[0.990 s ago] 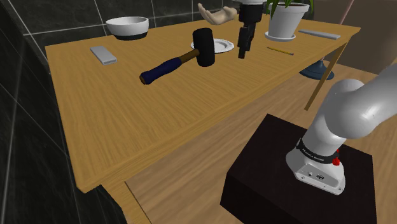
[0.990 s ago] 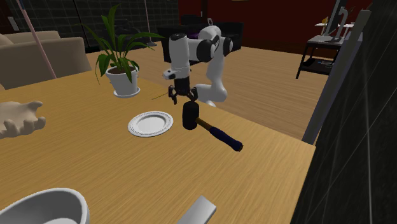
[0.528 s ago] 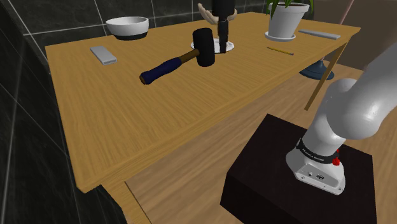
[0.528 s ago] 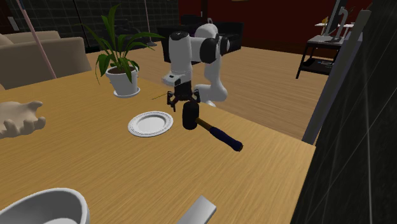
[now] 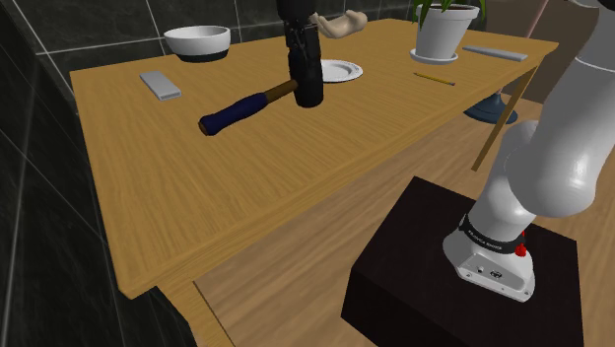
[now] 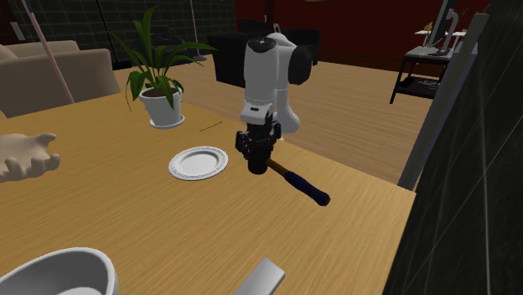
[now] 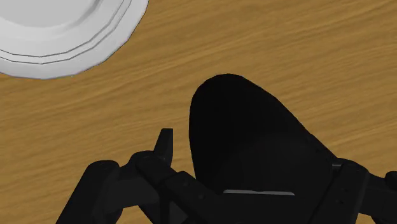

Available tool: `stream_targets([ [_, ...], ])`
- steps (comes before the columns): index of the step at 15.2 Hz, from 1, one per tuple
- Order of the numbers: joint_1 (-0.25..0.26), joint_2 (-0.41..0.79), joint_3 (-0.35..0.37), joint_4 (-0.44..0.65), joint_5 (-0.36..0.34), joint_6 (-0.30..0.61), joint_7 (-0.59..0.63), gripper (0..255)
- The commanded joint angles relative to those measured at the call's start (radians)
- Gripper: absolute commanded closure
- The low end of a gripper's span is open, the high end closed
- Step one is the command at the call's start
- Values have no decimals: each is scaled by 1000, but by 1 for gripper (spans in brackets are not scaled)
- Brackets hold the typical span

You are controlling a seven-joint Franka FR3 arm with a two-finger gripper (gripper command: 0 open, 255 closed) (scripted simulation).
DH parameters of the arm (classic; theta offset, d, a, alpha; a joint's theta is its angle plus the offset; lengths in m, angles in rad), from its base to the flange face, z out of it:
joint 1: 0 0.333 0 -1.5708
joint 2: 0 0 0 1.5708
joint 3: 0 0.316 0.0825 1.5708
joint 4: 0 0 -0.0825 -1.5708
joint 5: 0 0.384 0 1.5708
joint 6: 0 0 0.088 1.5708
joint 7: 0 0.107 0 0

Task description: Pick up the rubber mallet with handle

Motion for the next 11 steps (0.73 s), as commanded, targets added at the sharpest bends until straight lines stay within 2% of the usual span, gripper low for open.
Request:
stream_targets([
  [1,24,67,24,89,-14,-32,-67,0],
  [5,78,180,77,254,-50,-104,-184,0],
  [6,81,185,79,261,-51,-107,-189,0],
  [11,77,160,78,160,-47,-30,-186,0],
])
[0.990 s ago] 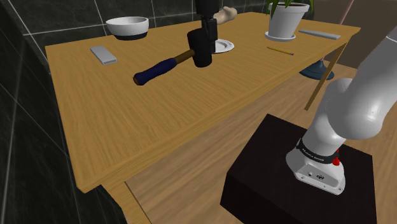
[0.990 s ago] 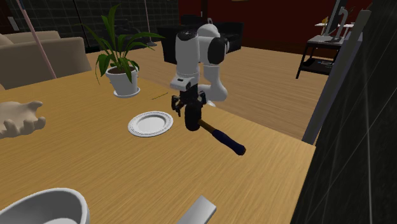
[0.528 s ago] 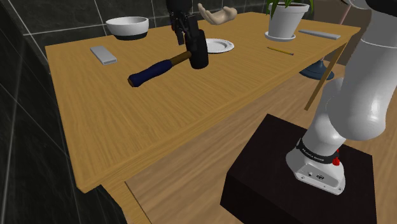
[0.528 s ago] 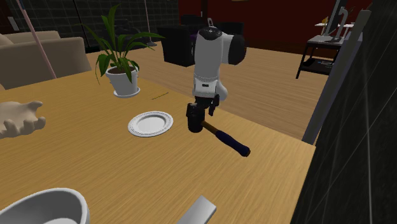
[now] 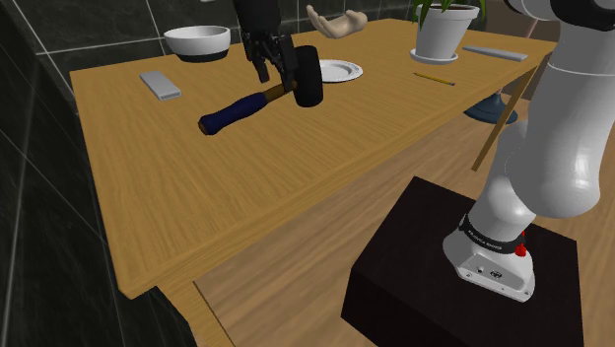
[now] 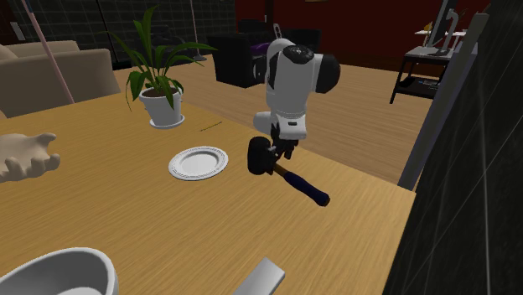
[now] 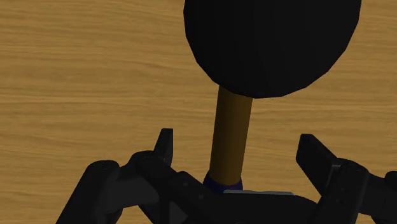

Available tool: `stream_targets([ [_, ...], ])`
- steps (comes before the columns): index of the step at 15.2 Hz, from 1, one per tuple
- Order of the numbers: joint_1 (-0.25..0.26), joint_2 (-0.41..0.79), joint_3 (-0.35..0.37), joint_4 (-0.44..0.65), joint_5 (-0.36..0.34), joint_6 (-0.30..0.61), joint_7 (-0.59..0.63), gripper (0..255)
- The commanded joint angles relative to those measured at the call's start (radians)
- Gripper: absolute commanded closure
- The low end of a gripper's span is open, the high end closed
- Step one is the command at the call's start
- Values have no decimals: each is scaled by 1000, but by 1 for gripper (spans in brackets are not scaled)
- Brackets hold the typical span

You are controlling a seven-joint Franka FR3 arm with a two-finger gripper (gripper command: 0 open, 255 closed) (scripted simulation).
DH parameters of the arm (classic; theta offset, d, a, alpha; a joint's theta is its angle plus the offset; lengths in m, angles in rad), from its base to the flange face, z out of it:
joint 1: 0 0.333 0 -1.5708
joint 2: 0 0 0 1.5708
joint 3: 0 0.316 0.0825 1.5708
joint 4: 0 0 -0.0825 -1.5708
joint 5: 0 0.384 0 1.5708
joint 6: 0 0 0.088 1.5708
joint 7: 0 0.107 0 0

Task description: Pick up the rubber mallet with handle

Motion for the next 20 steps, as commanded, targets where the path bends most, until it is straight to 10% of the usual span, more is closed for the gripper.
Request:
stream_targets([
  [1,-1,-10,0,-41,2,32,1,0],
  [4,-2,-15,-1,-70,3,55,2,0],
  [5,-2,-15,-1,-70,2,55,2,255],
  [20,2,9,1,45,-2,-35,-2,255],
])
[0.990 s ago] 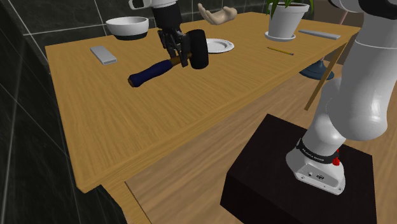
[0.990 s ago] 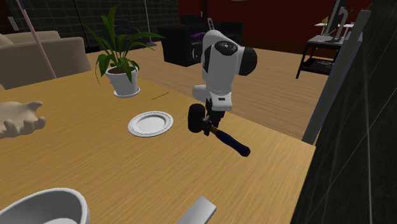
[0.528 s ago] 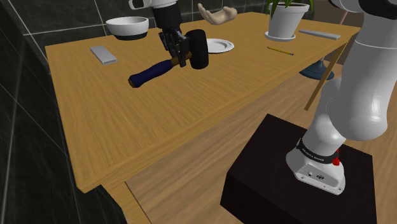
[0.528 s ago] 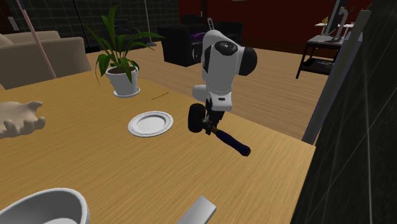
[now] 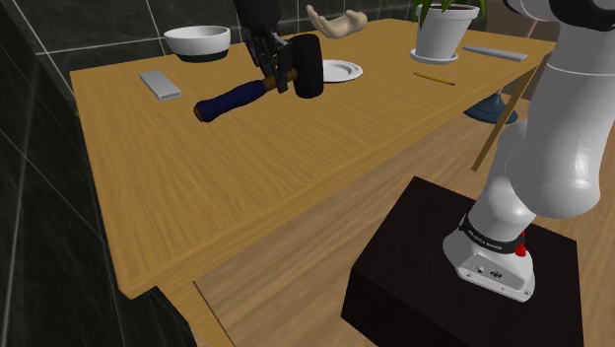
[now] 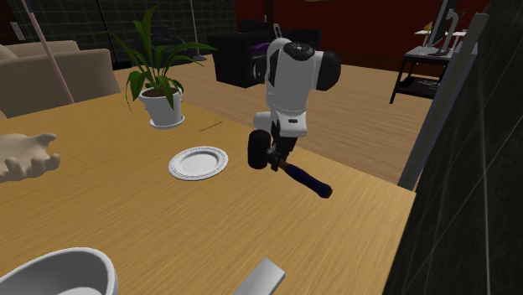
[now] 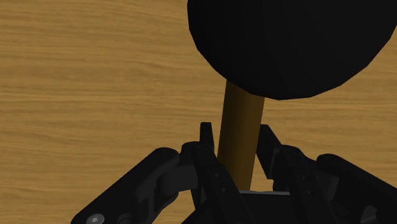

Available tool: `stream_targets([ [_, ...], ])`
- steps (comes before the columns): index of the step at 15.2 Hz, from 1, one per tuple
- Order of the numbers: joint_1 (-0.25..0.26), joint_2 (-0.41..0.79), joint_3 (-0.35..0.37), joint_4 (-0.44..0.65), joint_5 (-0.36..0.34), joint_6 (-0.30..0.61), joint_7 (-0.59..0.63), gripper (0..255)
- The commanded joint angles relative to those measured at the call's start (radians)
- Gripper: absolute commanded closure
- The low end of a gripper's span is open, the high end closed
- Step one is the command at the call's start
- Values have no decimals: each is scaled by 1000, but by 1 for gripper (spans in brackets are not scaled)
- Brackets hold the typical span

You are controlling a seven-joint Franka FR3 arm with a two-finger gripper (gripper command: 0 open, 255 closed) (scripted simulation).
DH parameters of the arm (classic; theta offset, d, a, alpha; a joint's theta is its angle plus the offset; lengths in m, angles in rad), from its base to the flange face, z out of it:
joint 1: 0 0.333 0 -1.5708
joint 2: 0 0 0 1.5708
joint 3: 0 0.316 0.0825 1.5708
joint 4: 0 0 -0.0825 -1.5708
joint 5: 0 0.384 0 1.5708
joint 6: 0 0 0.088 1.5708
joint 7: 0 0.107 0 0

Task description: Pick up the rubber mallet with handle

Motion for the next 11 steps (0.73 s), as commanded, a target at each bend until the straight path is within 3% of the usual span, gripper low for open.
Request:
stream_targets([
  [1,1,10,0,43,-2,-32,-2,255],
  [9,11,71,3,239,-14,-168,-6,255],
  [11,12,72,3,242,-15,-171,-6,255],
])
